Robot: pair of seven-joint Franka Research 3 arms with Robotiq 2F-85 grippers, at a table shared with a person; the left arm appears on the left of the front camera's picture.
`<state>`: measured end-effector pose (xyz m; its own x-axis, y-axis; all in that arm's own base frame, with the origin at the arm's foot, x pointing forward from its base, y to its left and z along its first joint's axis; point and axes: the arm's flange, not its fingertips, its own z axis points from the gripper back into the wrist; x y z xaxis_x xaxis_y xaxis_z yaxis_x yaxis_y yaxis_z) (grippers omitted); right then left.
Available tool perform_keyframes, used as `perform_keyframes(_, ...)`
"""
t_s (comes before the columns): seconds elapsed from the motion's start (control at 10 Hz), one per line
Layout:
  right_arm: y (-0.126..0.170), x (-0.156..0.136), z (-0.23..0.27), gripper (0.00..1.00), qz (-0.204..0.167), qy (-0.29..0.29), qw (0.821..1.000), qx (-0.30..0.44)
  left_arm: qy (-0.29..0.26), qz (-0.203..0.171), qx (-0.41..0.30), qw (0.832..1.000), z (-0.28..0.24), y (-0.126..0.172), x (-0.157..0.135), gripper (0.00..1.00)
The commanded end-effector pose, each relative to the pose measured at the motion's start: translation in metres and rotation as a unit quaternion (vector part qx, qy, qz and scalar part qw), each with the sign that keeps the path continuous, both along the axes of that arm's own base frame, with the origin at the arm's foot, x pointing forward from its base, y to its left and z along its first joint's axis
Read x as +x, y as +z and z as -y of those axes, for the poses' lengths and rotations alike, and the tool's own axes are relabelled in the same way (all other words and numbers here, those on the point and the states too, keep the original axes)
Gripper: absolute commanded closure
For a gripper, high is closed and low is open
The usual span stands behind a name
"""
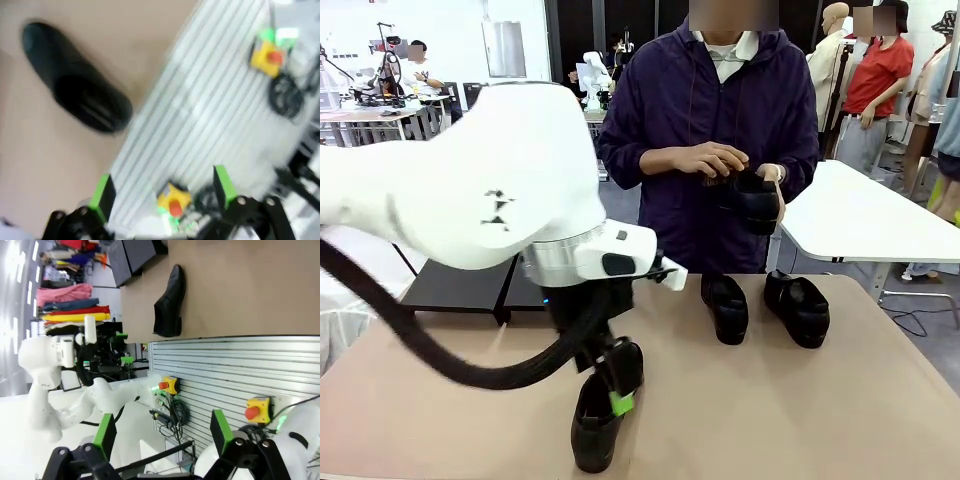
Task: Organize the shoes by placing them on the stand.
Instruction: Place the Shoe from the middle of the table onto the Shoes Stand.
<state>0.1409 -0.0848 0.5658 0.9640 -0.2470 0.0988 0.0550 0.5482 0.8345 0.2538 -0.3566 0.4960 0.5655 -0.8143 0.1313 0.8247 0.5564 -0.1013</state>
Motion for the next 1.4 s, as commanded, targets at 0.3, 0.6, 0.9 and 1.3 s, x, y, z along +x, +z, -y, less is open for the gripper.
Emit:
perform_keyframes(0.3,0.003,-0.001,0.0,0.0,0.013,0.007,1.0,0.005,-0.004,-0.011,0.004,1.0,-0.001,-0.001,-0.001,0.0)
perform_keyframes(0.6,0.003,-0.001,0.0,0.0,0.013,0.007,1.0,0.005,0.235,0.036,-0.036,0.971,0.033,-0.054,0.048,0.0)
perform_keyframes(0.9,0.003,-0.001,0.0,0.0,0.013,0.007,1.0,0.005,0.292,0.057,-0.006,0.955,0.035,-0.084,0.078,0.0)
perform_keyframes(1.3,0.003,-0.001,0.0,0.0,0.013,0.007,1.0,0.005,0.307,0.028,0.026,0.951,0.035,-0.117,0.087,0.0)
